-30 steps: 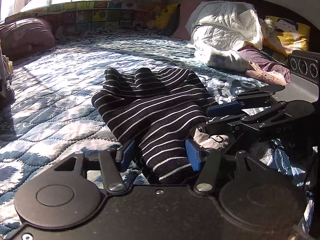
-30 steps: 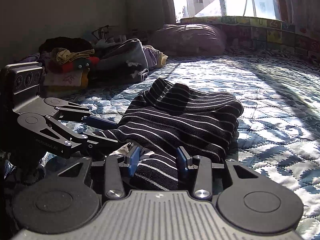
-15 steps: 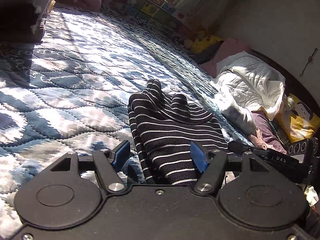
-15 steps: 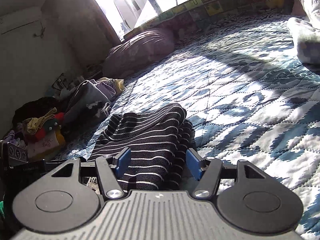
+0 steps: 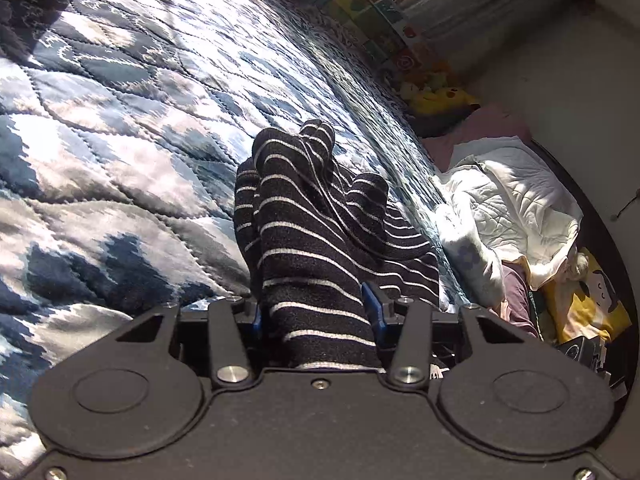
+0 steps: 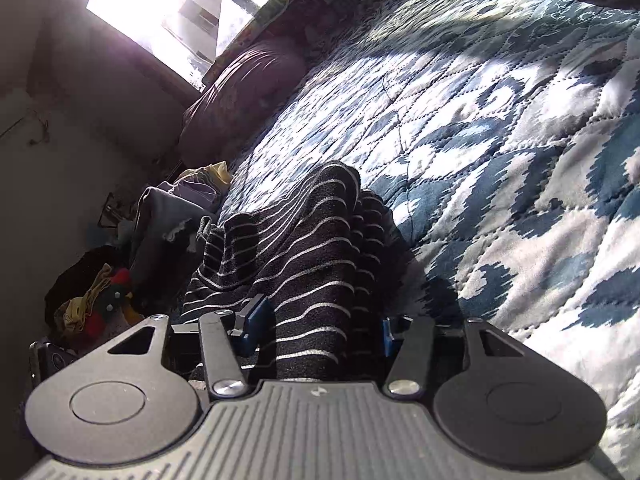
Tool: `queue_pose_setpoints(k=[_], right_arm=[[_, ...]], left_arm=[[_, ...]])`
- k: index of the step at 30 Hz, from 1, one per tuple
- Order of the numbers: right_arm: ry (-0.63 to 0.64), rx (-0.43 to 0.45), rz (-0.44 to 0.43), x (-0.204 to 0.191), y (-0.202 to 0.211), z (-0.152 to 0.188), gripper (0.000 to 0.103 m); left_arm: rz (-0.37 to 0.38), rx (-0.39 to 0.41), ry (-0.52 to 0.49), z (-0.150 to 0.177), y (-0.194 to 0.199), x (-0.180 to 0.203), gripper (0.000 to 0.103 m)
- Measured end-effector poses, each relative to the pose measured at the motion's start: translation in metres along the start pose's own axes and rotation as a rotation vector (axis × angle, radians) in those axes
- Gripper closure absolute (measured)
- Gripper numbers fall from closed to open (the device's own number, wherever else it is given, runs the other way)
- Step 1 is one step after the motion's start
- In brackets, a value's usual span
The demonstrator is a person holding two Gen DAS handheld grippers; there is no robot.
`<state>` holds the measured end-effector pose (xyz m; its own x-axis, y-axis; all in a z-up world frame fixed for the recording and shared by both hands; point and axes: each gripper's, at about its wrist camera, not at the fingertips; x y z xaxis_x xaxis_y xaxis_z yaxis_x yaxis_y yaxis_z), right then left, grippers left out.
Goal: Fold clothes
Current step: 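Carry the folded pants with both tools toward the purple cloth pile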
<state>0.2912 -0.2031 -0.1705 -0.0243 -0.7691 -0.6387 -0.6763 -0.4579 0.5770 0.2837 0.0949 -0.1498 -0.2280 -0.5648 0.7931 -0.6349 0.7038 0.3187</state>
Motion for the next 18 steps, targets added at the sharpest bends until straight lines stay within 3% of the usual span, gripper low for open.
queue_pose_setpoints(k=[4, 7, 8, 9, 10, 12, 15, 18], right_arm=[[-0.072, -0.016, -0.064, 0.004, 0.004, -0.003, 0.072], [-0.103, -0.038, -0.114, 0.000, 0.017, -0.006, 0.072], [-0.097, -0.048, -0.114, -0.001, 0.020, -0.006, 0.069], [-0.072, -0.041, -0.058, 0.000, 0.020, -0.004, 0.056], [-0.047, -0.034, 0.002, 0.001, 0.020, -0.002, 0.043], [-0.031, -0.006, 0.021, 0.004, 0.026, -0.001, 0.044], [-0.025, 0.002, 0.015, 0.008, 0.032, 0.000, 0.030], [-0.009, -0.013, 0.002, 0.008, 0.029, 0.002, 0.029]], left_arm=[[0.017, 0.022, 0.027, 0.001, 0.006, -0.001, 0.074], [0.070, 0.049, 0.092, -0.002, 0.023, 0.003, 0.074], [0.082, 0.052, 0.096, -0.002, 0.027, 0.004, 0.074], [0.072, 0.044, 0.077, -0.002, 0.031, 0.006, 0.071], [0.040, 0.030, 0.046, 0.000, 0.032, 0.007, 0.060], [0.012, 0.024, 0.043, 0.000, 0.037, 0.000, 0.044], [0.019, 0.045, 0.067, -0.002, 0.047, -0.007, 0.041], [0.018, 0.035, 0.062, -0.002, 0.048, -0.009, 0.039]])
Point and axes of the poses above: each gripper's, at about its wrist camera, not at the fingertips, and y roughly against the way its jaws point, x to its right, z to its underside, and after that the axes turned 13 degrees about z, right-handed
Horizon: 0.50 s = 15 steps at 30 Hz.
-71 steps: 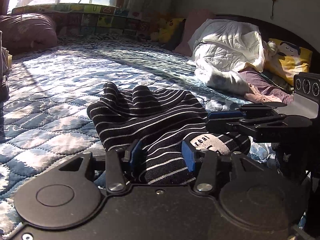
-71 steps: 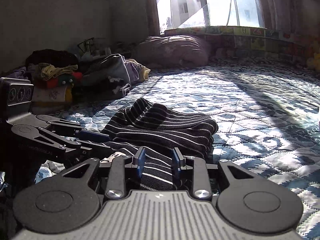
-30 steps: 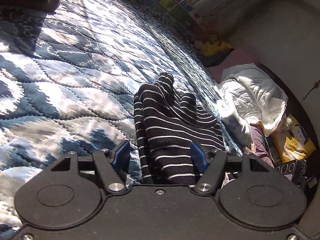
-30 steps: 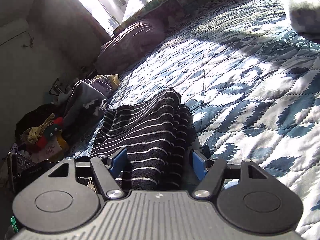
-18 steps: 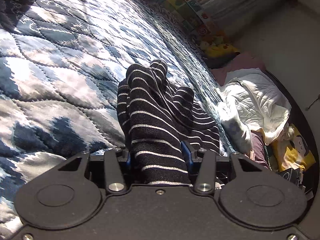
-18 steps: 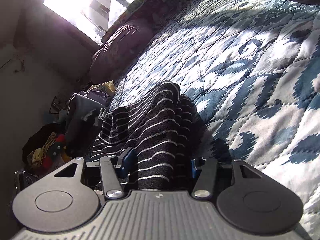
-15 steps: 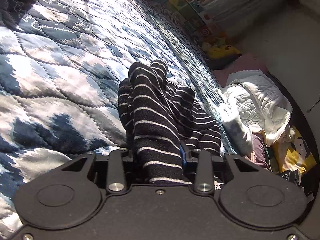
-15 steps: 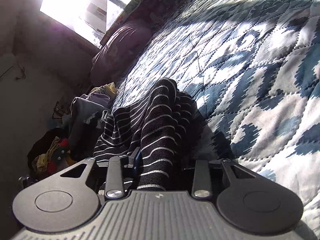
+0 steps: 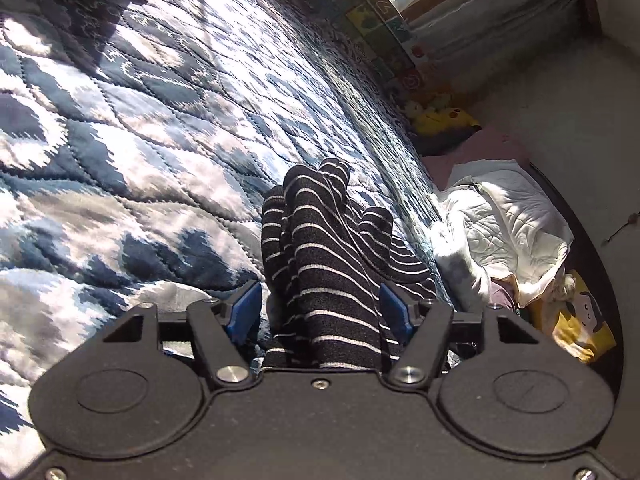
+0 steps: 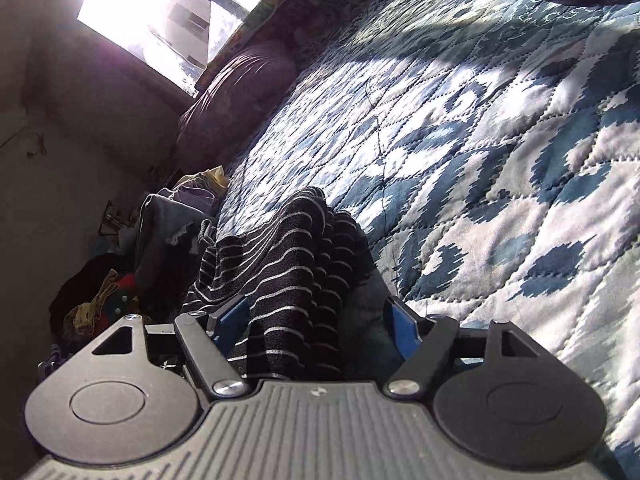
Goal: Fold clothes
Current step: 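Carry the folded pants with both tools toward the purple cloth pile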
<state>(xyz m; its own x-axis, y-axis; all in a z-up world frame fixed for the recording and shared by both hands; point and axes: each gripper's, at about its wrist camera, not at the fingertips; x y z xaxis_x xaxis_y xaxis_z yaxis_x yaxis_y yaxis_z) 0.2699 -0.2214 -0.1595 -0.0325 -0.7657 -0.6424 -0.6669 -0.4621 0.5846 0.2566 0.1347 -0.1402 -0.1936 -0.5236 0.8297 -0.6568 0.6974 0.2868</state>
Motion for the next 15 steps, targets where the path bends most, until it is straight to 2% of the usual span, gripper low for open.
queue_pose_setpoints(k=[7, 9, 10, 12, 13, 15], right_arm=[[0.064, -0.007, 0.002, -0.015, -0.009, 0.010, 0.030], [0.061, -0.025, -0.011, -0.017, -0.014, 0.012, 0.048], [0.064, -0.027, -0.012, -0.019, -0.016, 0.015, 0.050], [0.072, -0.026, -0.021, -0.022, -0.018, 0.017, 0.063], [0.072, -0.023, -0.028, -0.023, -0.019, 0.017, 0.067], [0.048, -0.011, -0.060, -0.021, -0.015, 0.016, 0.069]], left_arm=[[0.015, -0.043, -0.018, 0.008, -0.014, 0.004, 0.039], [0.019, -0.051, -0.028, 0.011, -0.019, 0.007, 0.043], [0.018, -0.055, -0.034, 0.012, -0.021, 0.007, 0.054], [0.015, -0.064, -0.046, 0.014, -0.024, 0.009, 0.064], [0.013, -0.068, -0.052, 0.015, -0.026, 0.009, 0.067], [0.038, -0.058, -0.033, 0.013, -0.024, 0.008, 0.069]])
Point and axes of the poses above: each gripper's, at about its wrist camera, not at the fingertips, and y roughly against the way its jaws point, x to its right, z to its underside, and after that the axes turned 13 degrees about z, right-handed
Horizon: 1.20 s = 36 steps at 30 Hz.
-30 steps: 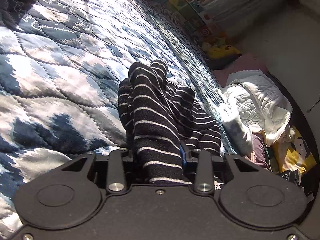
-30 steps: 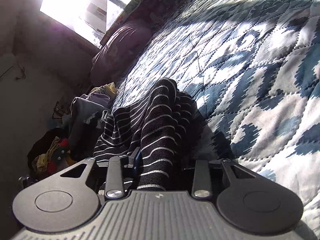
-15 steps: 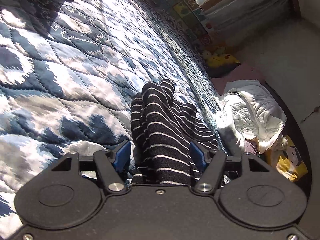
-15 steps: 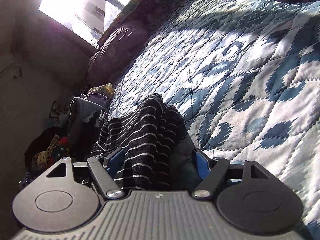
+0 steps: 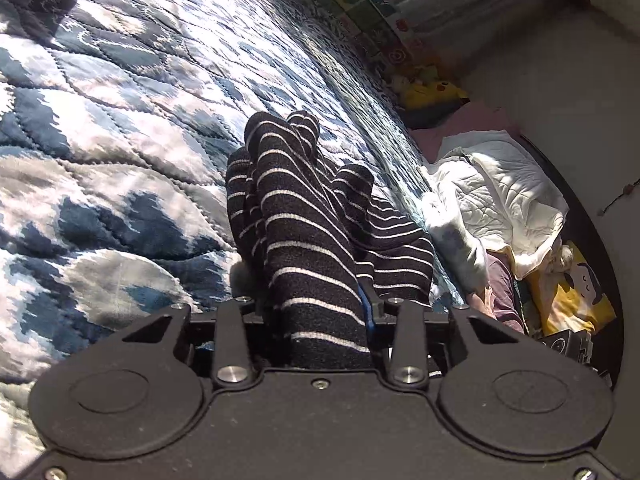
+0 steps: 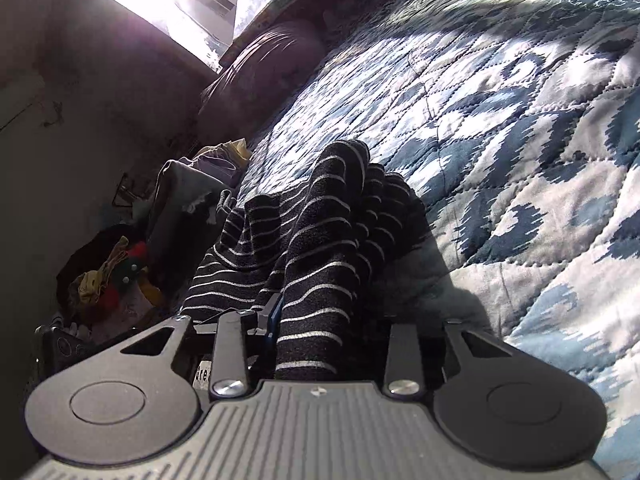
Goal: Fold clothes
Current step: 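Carry the folded pants with both tools toward the purple cloth pile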
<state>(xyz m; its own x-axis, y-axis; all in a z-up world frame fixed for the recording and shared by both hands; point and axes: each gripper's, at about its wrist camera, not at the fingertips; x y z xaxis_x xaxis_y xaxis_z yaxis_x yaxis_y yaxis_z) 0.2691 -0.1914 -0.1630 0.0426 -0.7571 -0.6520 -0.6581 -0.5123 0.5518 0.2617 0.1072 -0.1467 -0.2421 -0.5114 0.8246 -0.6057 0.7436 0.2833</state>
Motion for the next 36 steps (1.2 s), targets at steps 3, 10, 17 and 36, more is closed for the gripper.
queue_pose_setpoints(k=[3, 10, 17, 36], right_arm=[[-0.031, 0.029, -0.041, 0.004, 0.009, -0.004, 0.070], [-0.062, 0.155, -0.096, 0.022, 0.054, -0.025, 0.070], [-0.164, 0.306, -0.088, 0.070, 0.106, -0.055, 0.070], [-0.450, 0.945, 0.091, 0.250, 0.286, -0.123, 0.070]], left_arm=[[0.041, 0.016, -0.006, -0.003, 0.001, 0.007, 0.070], [0.126, 0.030, -0.089, -0.002, -0.019, 0.046, 0.070], [0.236, -0.015, -0.147, -0.005, -0.088, 0.094, 0.070], [0.724, -0.410, -0.313, 0.019, -0.393, 0.269, 0.070]])
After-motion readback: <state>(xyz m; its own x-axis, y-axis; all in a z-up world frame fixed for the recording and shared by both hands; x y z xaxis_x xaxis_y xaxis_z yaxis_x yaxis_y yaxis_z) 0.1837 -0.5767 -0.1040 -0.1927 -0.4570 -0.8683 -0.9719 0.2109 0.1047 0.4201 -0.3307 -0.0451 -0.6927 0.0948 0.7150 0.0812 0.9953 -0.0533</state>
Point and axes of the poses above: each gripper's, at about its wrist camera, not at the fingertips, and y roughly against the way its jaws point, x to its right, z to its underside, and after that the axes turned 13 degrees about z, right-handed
